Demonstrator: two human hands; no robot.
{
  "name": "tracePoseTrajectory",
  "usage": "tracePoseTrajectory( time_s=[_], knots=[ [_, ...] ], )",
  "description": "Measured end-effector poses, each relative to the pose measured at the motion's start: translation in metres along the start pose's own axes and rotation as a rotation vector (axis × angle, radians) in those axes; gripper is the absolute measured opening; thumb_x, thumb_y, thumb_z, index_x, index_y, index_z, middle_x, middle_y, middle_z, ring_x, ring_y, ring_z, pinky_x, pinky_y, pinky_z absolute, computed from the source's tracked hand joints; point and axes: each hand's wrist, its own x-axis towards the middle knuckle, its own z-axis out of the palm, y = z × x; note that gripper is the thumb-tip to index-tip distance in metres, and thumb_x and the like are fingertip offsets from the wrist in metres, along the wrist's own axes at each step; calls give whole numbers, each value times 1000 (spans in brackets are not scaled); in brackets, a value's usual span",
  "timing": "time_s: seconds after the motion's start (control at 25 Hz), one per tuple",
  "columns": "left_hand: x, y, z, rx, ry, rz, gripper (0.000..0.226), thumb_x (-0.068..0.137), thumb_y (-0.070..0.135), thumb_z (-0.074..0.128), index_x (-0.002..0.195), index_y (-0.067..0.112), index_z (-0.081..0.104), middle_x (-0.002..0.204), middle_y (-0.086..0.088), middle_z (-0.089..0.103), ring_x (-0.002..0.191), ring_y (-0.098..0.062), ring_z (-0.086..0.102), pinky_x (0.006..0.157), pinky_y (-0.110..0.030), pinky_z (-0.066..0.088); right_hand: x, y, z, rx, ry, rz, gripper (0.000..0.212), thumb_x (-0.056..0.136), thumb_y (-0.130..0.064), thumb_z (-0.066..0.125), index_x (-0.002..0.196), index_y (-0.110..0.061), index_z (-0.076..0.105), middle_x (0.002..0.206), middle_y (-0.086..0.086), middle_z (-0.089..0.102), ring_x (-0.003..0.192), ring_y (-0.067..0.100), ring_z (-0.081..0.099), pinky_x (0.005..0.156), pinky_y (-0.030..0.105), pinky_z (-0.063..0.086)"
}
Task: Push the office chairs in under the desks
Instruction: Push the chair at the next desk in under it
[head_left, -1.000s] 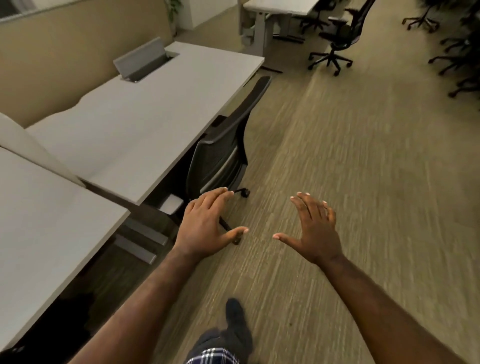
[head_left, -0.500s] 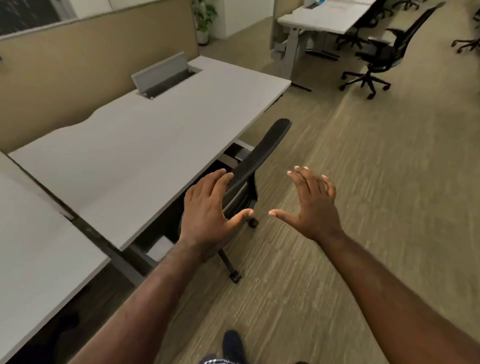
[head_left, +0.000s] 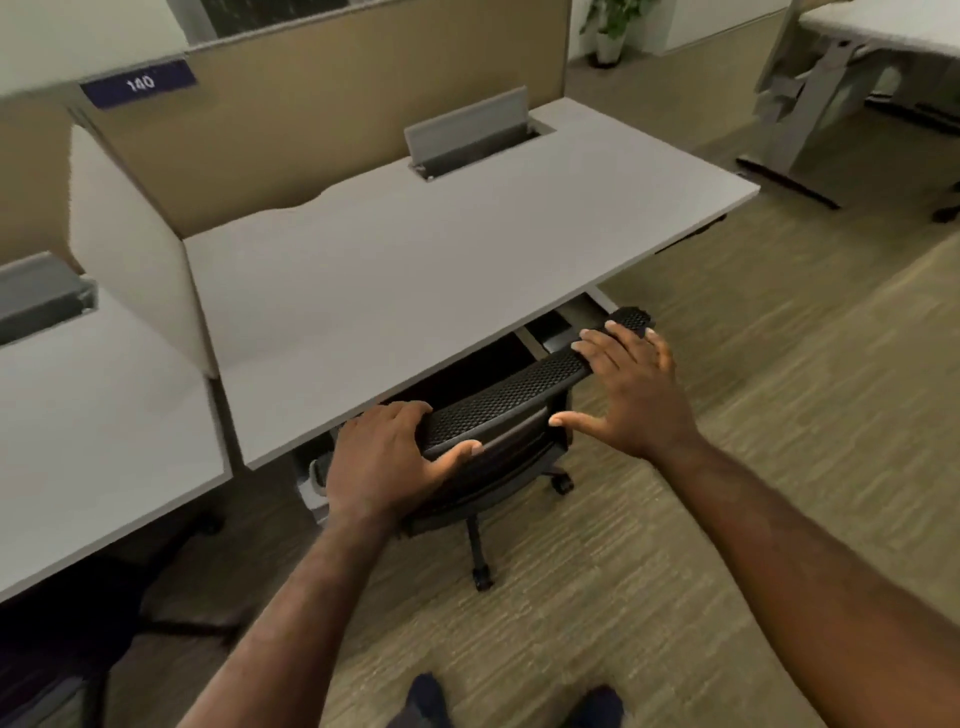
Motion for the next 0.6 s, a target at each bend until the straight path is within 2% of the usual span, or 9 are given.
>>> tracePoseTrajectory(
  time_s=[0.12,0.28,0.36,0.44,0.6],
  knots=[
    [4,2,0,128,-62,-134,88,62,98,38,106,28,66,95,4,72,90,-22,66,73,-35,52,32,23,-1,25,-80,-119,95,71,-87,37,132,-16,55,135,4,58,133,26,46,113,54,25],
    [2,17,6,194,-63,-274,95,49,107,29,87,28,66,76,7,68,75,-19,64,63,-33,50,66,36,-10,-23,-180,-241,105,57,-100,30,110,-17,65,103,3,63,99,25,58,97,42,41],
    [3,22,7,209,-55,-307,95,47,107,27,82,28,65,71,8,65,69,-17,61,59,-32,46,71,41,-10,-32,-175,-272,107,51,-105,24,95,-16,65,91,2,58,86,24,54,83,39,45],
    [5,27,5,229,-76,-302,94,45,108,25,76,27,63,66,9,60,63,-15,56,55,-31,40,66,42,-11,-21,-158,-271,101,49,-106,28,83,-16,59,85,1,55,78,22,49,74,37,45],
    [17,32,7,264,-96,-262,94,43,108,24,69,24,59,60,7,57,61,-17,58,53,-31,42,61,53,-11,2,-128,-266,85,50,-104,34,73,-22,43,77,-2,49,71,17,36,66,35,42]
  ],
)
